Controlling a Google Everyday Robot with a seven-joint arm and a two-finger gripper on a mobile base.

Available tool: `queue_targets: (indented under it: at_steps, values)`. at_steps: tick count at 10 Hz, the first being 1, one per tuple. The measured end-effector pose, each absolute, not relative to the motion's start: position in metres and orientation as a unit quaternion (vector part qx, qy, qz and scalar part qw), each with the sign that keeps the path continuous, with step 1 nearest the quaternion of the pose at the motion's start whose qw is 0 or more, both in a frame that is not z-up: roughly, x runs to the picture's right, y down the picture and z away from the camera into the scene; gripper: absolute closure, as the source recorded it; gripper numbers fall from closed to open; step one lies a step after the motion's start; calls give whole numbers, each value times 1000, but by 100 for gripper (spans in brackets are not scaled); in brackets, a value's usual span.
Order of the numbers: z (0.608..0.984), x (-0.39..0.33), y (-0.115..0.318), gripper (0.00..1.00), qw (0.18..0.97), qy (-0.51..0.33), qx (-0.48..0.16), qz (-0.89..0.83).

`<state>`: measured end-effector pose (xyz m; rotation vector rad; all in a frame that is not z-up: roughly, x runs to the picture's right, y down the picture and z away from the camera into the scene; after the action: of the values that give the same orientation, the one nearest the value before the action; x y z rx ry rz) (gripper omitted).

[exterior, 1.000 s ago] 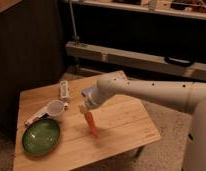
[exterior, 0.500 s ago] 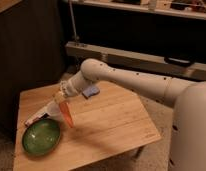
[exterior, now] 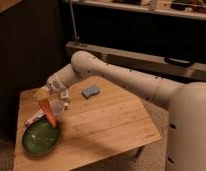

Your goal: Place the pepper in the ceramic bowl

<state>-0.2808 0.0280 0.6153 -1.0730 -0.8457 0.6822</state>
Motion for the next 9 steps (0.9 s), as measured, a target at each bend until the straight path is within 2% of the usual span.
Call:
queue_targets:
  at_steps: [4, 6, 9]
  values:
    - [609, -332, 75, 25, 757, -402, -450, 249]
    - [616, -346, 98, 20, 810, -367, -399, 223]
    - [624, -349, 107, 20, 832, -324, -389, 227]
